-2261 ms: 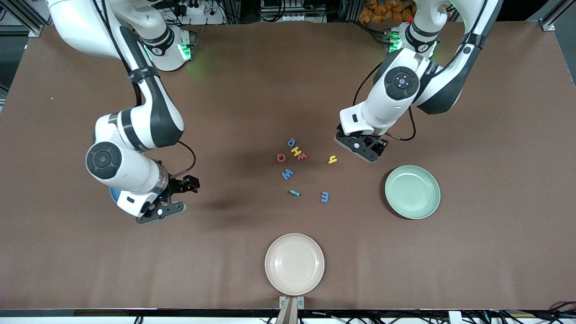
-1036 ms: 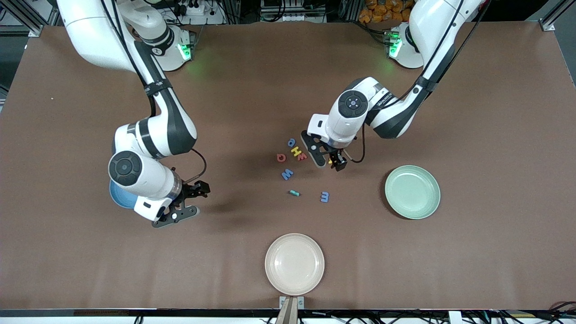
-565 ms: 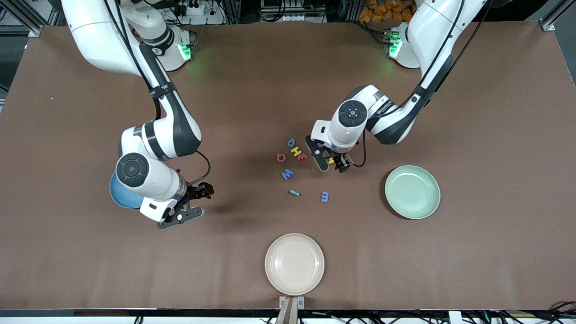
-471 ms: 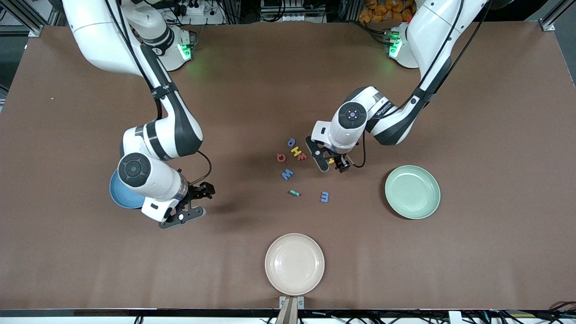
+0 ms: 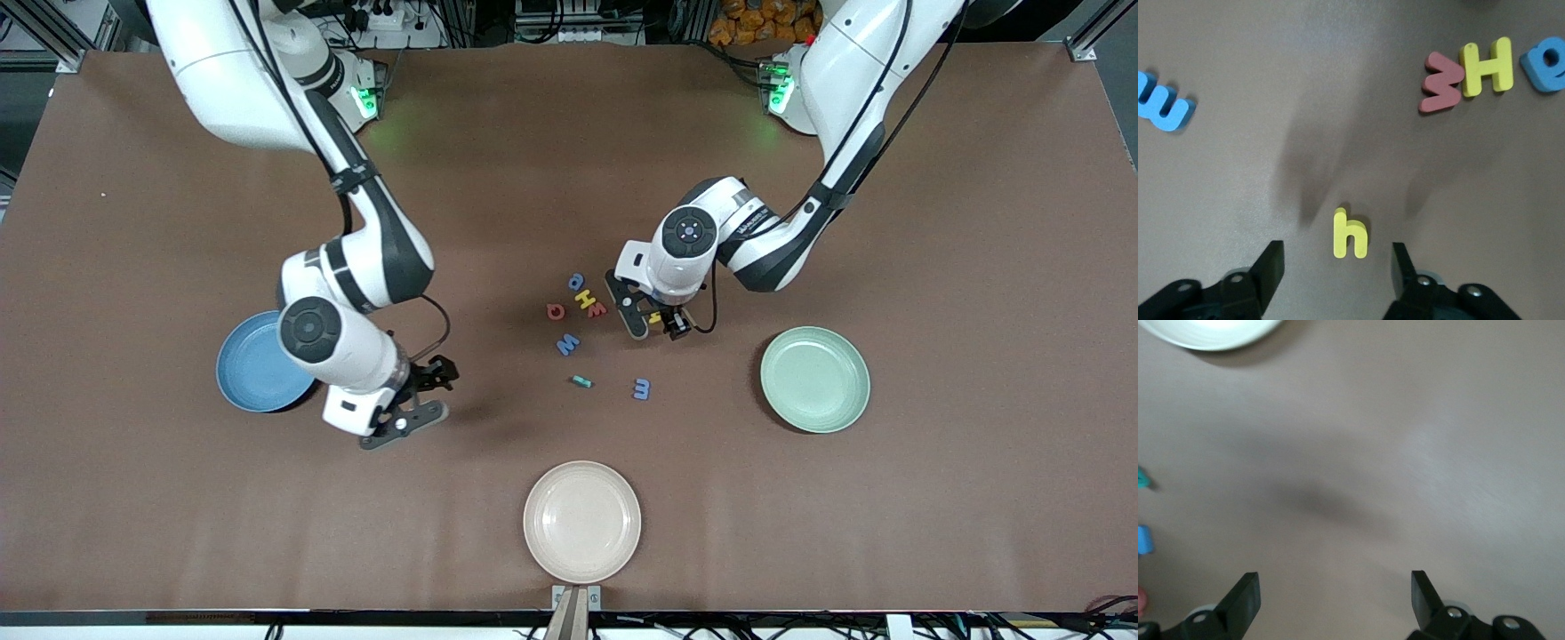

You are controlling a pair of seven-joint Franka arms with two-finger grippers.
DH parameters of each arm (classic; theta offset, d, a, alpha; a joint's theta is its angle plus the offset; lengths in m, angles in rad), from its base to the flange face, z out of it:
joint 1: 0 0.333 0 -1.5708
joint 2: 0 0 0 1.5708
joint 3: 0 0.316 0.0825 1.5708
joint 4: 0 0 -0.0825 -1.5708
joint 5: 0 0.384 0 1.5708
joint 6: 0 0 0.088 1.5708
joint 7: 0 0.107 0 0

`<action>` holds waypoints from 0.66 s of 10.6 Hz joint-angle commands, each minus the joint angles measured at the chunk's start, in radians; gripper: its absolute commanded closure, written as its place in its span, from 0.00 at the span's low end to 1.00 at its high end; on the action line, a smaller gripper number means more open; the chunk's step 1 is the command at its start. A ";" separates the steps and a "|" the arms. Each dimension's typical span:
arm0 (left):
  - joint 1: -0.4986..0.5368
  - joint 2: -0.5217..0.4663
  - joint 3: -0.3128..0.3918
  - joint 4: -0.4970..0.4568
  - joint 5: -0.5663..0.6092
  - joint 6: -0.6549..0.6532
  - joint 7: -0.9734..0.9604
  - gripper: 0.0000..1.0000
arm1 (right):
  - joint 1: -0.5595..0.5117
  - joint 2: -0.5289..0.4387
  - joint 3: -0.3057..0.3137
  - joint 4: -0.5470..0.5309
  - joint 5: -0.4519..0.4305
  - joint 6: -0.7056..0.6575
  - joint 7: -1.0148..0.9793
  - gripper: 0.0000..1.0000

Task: Sort uppercase to blue plate, lowercase to green plate
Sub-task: 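Lower the left gripper to the yellow h while the right gripper approaches, then grasp the yellow h and carry it over the green plate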

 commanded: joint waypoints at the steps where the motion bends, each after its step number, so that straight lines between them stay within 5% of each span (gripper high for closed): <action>1: -0.016 0.021 0.013 -0.001 0.028 0.045 -0.004 0.32 | 0.066 0.095 -0.002 0.083 0.010 0.106 -0.068 0.00; 7: -0.025 0.038 0.027 -0.001 0.065 0.054 -0.004 0.45 | 0.168 0.179 -0.002 0.112 0.007 0.274 -0.062 0.00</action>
